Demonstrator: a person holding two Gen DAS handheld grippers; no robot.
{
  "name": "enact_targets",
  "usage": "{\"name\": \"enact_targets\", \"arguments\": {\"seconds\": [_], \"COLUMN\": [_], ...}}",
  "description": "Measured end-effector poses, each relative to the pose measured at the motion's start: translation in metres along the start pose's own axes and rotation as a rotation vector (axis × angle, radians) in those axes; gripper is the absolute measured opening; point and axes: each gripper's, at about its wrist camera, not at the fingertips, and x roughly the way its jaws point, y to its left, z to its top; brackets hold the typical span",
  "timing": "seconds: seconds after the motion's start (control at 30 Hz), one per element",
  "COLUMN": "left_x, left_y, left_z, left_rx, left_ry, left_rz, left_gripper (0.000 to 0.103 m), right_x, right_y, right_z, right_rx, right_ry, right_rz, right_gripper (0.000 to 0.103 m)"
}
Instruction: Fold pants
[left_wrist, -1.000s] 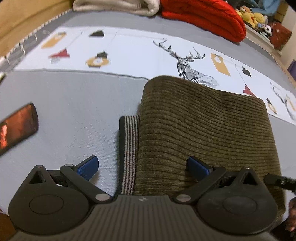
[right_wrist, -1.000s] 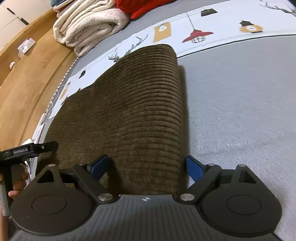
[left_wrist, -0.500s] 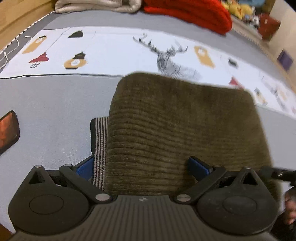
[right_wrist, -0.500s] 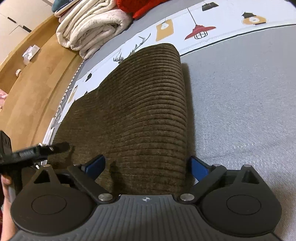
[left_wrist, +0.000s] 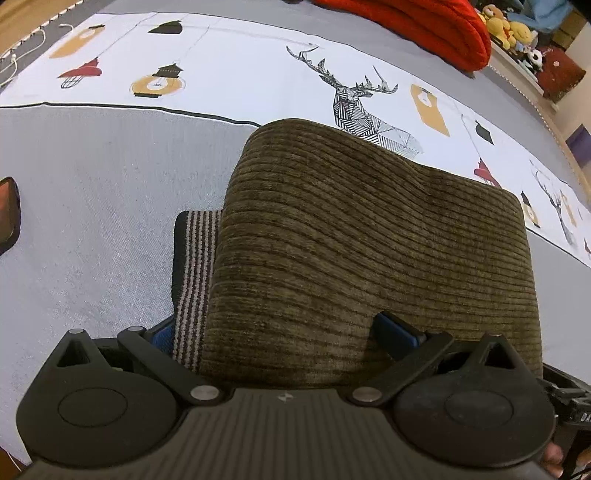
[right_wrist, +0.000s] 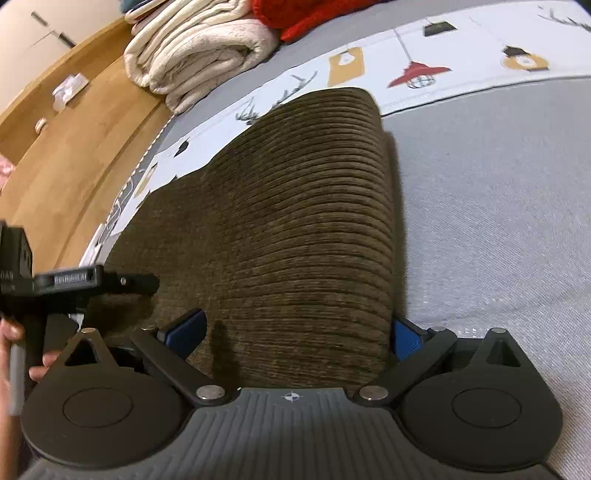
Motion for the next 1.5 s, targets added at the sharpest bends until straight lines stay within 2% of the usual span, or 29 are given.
{"name": "enact_targets", "arguments": {"seconds": [0.13, 0.2, 0.23, 0.27, 0.37, 0.57, 0.87, 1.2, 1.4, 1.5], "left_x": [-0.002, -0.001, -0.001, -0.001, -0.006, -0.009, -0.004, 0.014, 0.026, 0.030], "left_y": [0.000, -0.001, -0.002, -0.003, -0.013, -0.028, -0.056, -0.136, -0.191, -0.218], "left_z": [-0.001, 0.000, 0.000, 0.001, 0.001, -0.003, -0.002, -0.004, -0.004, -0.007], "left_rx": [0.003, 0.009, 0.010, 0.012, 0.023, 0.060, 0.072, 0.120, 0.199, 0.248], "left_ry": [-0.005, -0.008, -0.007, -0.006, -0.027, -0.056, -0.036, -0.064, -0.082, -0.101], "left_rz": [-0.002, 0.000, 0.004, 0.010, 0.040, 0.106, 0.093, 0.079, 0.027, 0.028], "left_gripper": [0.103, 0.103, 0.103, 0.102, 0.096, 0.094, 0.095, 0.093, 0.093, 0.093], "right_x": [0.000, -0.001, -0.001, -0.003, -0.009, -0.012, -0.031, -0.061, -0.082, -0.090], "right_y": [-0.002, -0.003, -0.003, -0.003, 0.001, 0.007, -0.009, -0.060, -0.102, -0.124], "right_z": [0.000, -0.001, -0.002, -0.003, -0.004, -0.006, 0.016, 0.049, 0.075, 0.085], "right_rx": [0.023, 0.022, 0.014, 0.011, 0.005, -0.039, 0.011, -0.039, -0.009, 0.017], "right_ry": [0.003, -0.010, -0.019, -0.024, -0.052, -0.065, -0.040, -0.061, -0.101, -0.121], "right_rz": [0.009, -0.009, -0.019, -0.014, -0.013, -0.045, -0.036, -0.116, -0.169, -0.194], "right_gripper": [0.093, 0.082, 0.067, 0.058, 0.043, 0.038, 0.034, 0.033, 0.033, 0.033]}}
